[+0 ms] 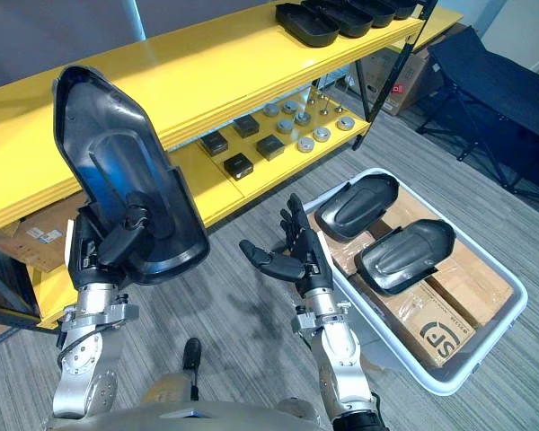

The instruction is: Walk over and take three plastic housings, then place them on the shelf

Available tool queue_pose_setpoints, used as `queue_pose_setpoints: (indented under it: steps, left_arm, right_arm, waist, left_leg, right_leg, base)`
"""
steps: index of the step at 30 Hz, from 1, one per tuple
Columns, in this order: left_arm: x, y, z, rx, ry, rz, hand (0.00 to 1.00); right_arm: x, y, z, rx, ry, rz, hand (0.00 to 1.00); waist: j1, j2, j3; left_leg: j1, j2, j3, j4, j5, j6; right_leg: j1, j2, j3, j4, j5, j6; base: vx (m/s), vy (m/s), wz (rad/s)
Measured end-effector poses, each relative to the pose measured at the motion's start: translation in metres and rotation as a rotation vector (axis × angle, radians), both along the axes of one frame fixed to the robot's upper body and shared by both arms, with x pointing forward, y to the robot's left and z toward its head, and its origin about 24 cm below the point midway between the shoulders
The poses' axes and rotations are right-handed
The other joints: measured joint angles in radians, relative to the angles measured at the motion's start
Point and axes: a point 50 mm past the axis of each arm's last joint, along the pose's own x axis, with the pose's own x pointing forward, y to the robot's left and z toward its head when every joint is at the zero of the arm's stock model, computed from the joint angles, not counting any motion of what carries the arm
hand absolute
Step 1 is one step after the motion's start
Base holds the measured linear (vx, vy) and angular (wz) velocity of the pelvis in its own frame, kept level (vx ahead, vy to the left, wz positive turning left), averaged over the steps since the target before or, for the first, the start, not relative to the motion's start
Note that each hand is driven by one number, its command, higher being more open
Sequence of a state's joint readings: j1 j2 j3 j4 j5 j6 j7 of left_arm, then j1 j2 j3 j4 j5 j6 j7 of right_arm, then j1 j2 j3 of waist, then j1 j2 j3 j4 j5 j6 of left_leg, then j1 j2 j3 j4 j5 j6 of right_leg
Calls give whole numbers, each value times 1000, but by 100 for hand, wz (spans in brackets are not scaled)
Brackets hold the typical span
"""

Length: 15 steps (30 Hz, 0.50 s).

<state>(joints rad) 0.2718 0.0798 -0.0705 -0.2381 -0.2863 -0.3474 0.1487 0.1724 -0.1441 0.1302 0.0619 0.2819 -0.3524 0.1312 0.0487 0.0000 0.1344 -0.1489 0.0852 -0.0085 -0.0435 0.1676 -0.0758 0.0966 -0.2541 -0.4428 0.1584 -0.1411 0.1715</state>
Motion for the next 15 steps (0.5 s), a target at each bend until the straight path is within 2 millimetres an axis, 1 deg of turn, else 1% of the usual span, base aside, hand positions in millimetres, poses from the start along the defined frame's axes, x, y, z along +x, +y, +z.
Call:
queue_pose_setpoints:
  steps: [2, 4, 6, 7, 8, 9, 10, 11, 12, 13, 14, 15]
  left_arm:
    - [0, 0, -1, -8, 3, 11, 0]
    - [-1, 3, 0, -7, 2, 31, 0]
    - [-2, 8, 1, -7, -3, 58, 0]
    - [-3, 11, 4, -7, -17, 80, 0]
    - [-5, 16, 8, -14, -39, 114, 0]
    - [-6, 17, 9, -20, -46, 129, 0]
    - [-7, 18, 11, -29, -54, 145, 0]
    - [-8, 20, 14, -32, -69, 156, 0]
    - [-8, 20, 16, -31, -78, 157, 0]
    - [-11, 22, 20, -31, -98, 151, 0]
    - [-15, 22, 23, -30, -109, 136, 0]
    - [-16, 22, 24, -22, -118, 128, 0]
  right_arm:
    - [0, 1, 0, 2, -4, 3, 100]
    - [-1, 7, 0, 10, -7, 16, 100]
    - [0, 14, 1, 27, -12, 29, 100]
    - [3, 17, 4, 39, -31, 29, 100]
    - [8, 21, 10, 54, -57, 24, 100]
    - [9, 23, 11, 60, -63, 22, 100]
    - [11, 24, 13, 64, -69, 17, 100]
    - [12, 24, 14, 74, -74, 13, 100]
    - [12, 23, 14, 84, -74, 11, 100]
    - [12, 22, 14, 91, -71, 0, 100]
    - [9, 19, 13, 105, -62, -17, 100]
    - [7, 16, 12, 110, -59, -38, 100]
  waist:
    - [3, 7, 2]
    - [9, 4, 4]
    - [17, -3, 13]
    - [29, -5, 27]
    - [35, -4, 50]
    - [38, -4, 55]
    - [43, -2, 56]
    - [51, -3, 60]
    - [55, -9, 65]
    - [60, -28, 72]
    - [58, -14, 56]
    - [59, -16, 57]
  left_leg:
    - [4, 1, -8, -3, 2, -1]
    - [12, -1, -9, -10, 0, -2]
    - [-8, -8, -6, 35, -21, 1]
    - [-47, -8, 1, 118, -62, 2]
    - [-97, -6, 2, 251, -125, 13]
    - [-115, -6, 2, 301, -154, 17]
    - [-141, -4, 8, 369, -199, 19]
    - [-163, -3, 27, 461, -255, 29]
    - [-165, -3, 42, 501, -280, 39]
    - [-175, -2, 91, 611, -339, 78]
    - [-162, -10, 140, 673, -434, 102]
    - [-160, -16, 144, 684, -463, 94]
  right_leg:
    - [9, 2, -9, 6, -9, -10]
    - [8, -4, -11, 23, -23, -10]
    - [1, -17, -10, 46, -34, -10]
    - [-8, -26, 1, 69, -42, -5]
    - [-7, -31, 7, 92, -50, -1]
    - [-6, -35, 9, 103, -58, 4]
    - [-3, -42, 9, 120, -73, 14]
    - [10, -60, 10, 141, -97, 21]
    - [19, -71, 13, 147, -107, 21]
    - [48, -90, 17, 148, -125, 8]
    - [83, -95, 14, 170, -155, -47]
    - [66, -114, 42, 262, -157, -74]
  base:
    - [-103, -14, 17]
    - [-88, 7, 9]
    - [-65, 29, 0]
    - [-67, 76, -9]
    - [-52, 84, -12]
    - [-32, 90, -5]
    - [-4, 109, 4]
    - [20, 192, 8]
    - [46, 213, 13]
    - [155, 278, 18]
    - [213, 200, 18]
    - [255, 192, 41]
